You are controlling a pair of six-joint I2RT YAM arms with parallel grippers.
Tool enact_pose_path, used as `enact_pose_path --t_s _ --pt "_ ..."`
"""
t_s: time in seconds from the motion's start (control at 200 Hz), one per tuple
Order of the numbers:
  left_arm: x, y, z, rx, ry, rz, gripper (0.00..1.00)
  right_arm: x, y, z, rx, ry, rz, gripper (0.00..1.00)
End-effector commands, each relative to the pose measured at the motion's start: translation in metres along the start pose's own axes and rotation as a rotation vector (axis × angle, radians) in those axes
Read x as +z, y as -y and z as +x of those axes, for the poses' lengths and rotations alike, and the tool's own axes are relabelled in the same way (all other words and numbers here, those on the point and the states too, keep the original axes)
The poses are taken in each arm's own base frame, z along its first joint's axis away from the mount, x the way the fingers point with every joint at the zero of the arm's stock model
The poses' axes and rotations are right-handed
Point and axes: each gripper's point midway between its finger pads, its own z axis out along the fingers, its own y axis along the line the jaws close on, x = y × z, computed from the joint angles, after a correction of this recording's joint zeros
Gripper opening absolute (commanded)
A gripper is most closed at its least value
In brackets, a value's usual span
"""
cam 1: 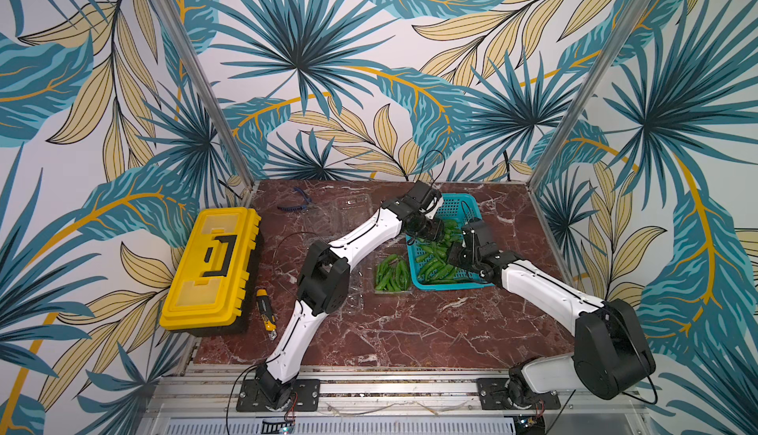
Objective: Take small green peppers out of containers
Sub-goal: Place the green pepper in the basket, then pick up the green pepper from the packing box.
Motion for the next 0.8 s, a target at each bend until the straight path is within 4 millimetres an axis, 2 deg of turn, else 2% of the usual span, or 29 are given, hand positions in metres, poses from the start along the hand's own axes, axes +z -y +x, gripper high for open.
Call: enact_pose_path --t_s 0.0,0.07,0.14,0.275,0.345,0.531,0.796 --pt "-0.072 0.000 -0.028 0.040 0.181 -0.074 0.51 0.000 -0.007 0.002 -0.024 -0.011 -0.046 0.35" --pt "-0.094 -0.019 -0.021 0.003 0.226 -0.117 0.51 0.001 -0.018 0.002 -0.035 -0.016 -0.099 0.36" --pt "-0.107 -0.043 -0.007 -0.052 0.229 -0.149 0.52 0.002 -0.030 0.003 -0.047 -0.026 -0.156 0.36" --pt "-0.111 -0.087 0.029 -0.150 0.163 -0.187 0.52 0.007 -0.046 0.007 -0.075 -0.044 -0.189 0.36" --pt "-0.104 -0.103 0.048 -0.145 0.116 -0.220 0.52 0.010 -0.050 0.008 -0.080 -0.052 -0.194 0.36" --pt "-0.076 -0.115 0.082 -0.137 -0.064 -0.239 0.51 0.017 -0.052 0.009 -0.075 -0.065 -0.188 0.36" --pt "-0.038 -0.122 0.099 -0.129 -0.160 -0.249 0.49 0.019 -0.050 0.014 -0.081 -0.087 -0.178 0.36"
